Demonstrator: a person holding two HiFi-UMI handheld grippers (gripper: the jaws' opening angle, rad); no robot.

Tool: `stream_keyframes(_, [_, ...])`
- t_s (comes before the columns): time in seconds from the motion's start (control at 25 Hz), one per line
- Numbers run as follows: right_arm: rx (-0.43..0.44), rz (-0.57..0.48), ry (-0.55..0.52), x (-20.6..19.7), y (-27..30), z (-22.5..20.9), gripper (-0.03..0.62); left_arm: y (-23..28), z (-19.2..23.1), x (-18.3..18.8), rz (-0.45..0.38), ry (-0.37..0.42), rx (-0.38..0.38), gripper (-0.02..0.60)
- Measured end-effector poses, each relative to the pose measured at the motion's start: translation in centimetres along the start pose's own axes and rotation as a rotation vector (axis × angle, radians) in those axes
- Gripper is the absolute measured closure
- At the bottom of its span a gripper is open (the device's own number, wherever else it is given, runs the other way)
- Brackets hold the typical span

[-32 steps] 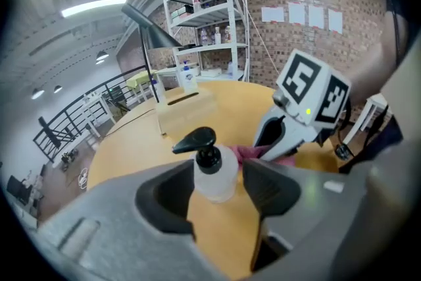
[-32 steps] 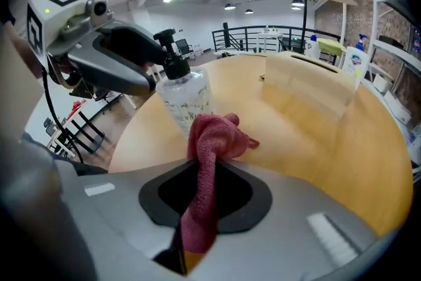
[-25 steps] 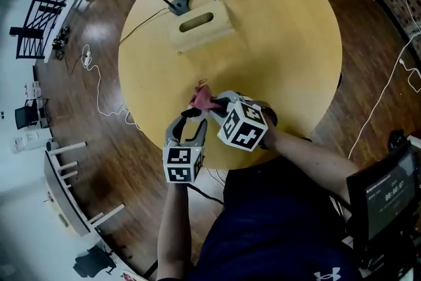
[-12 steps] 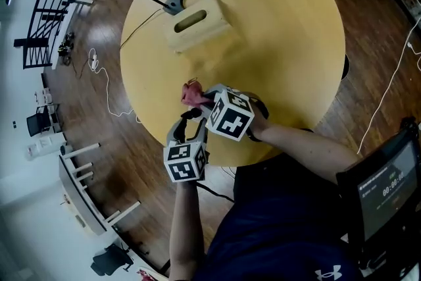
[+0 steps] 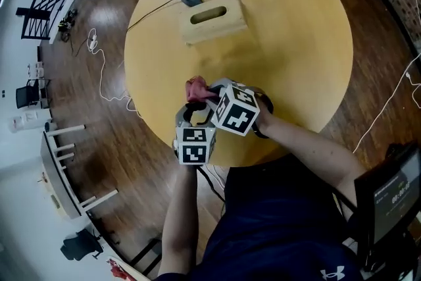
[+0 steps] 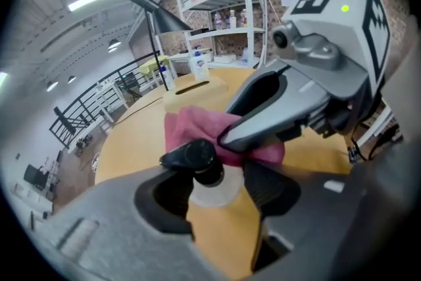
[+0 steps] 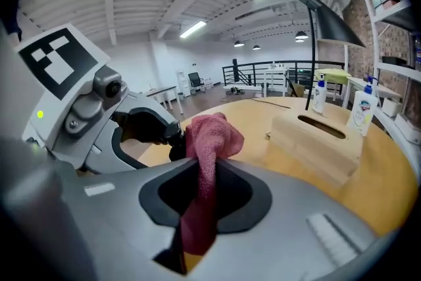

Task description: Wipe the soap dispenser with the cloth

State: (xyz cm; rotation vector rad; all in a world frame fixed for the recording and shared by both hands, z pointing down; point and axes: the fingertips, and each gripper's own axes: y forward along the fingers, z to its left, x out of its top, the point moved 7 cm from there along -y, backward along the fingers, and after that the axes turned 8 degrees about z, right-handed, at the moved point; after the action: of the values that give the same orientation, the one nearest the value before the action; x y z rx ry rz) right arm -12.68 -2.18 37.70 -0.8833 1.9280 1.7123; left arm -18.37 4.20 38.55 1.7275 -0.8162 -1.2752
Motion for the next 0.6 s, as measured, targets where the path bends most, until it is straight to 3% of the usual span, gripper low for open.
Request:
stream_keyframes(0.16, [-0.101, 0.103, -0.077, -0.7, 1.3, -1.1, 0.526, 0.8, 0.5, -0.3, -0.016, 0.145, -0.062, 0.342])
stream_keyframes(0.24, [-0.152, 0.127, -0.055, -1.3, 1.5, -2.2, 0.526, 1.0, 0.4, -0.5, -0.008, 0.181, -0.078, 0.341])
stream_keyframes(0.36, [-0.059, 0.053, 0.042, -1.0, 0.5, -2.4, 0.526, 0.7, 0.2, -0.8, -0.022, 0.123, -0.102, 0.304])
stream_keyframes(0.44, [-0.007, 0.036, 0.03, -0.4, 0.4, -1.9, 0.526, 0.8, 0.3, -0.9, -0.04, 0.055, -0.095, 0.293])
stream_keyframes(0.6, [0.009, 0.099, -0.04, 0.0, 1.5, -1.2, 0.526, 1.6, 0.3, -0.9, -0.022, 0.108, -0.033, 0.342])
